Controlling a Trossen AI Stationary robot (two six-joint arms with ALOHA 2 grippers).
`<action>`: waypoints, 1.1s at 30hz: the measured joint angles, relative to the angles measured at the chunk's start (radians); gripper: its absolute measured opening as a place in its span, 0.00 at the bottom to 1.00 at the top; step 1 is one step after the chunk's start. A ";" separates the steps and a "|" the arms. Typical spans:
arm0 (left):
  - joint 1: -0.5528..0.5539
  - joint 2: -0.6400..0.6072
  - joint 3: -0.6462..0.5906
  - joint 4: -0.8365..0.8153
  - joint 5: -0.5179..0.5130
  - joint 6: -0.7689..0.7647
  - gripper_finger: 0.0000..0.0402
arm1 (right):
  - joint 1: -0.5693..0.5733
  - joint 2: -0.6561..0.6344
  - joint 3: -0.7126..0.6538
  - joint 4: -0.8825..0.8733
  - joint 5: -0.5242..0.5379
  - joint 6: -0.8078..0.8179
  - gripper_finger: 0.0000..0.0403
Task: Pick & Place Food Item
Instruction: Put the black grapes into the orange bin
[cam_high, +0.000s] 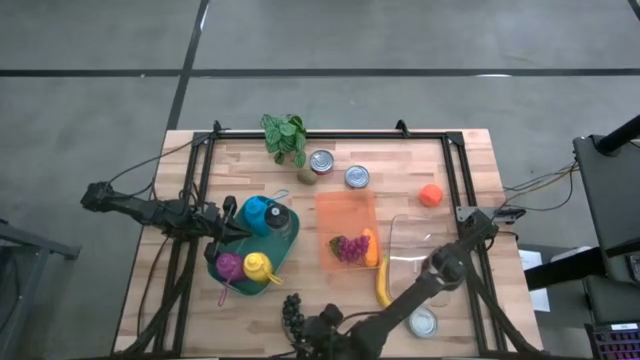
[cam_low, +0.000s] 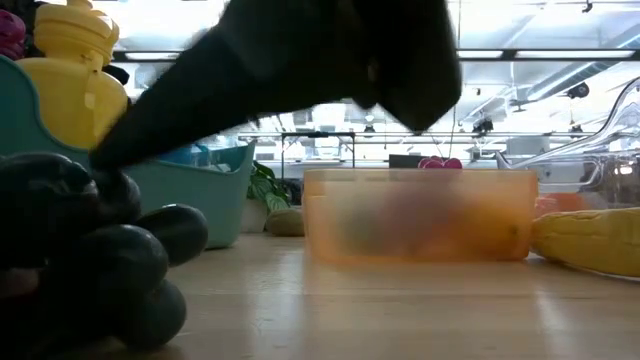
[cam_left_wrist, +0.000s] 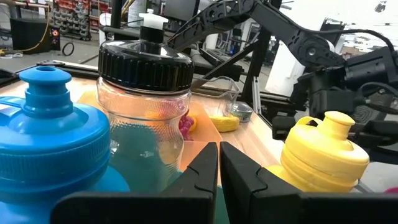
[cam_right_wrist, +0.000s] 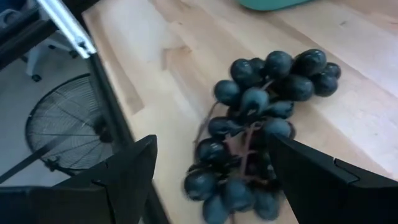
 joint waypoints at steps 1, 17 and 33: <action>0.000 0.000 0.000 0.000 0.000 0.000 0.05 | -0.003 0.000 -0.005 -0.001 0.000 0.000 0.75; 0.000 0.000 0.000 0.000 0.000 0.000 0.05 | -0.027 -0.001 -0.093 0.051 -0.090 0.005 0.75; 0.000 0.000 0.000 0.000 0.000 0.000 0.05 | -0.041 -0.004 -0.119 0.043 -0.168 0.061 0.75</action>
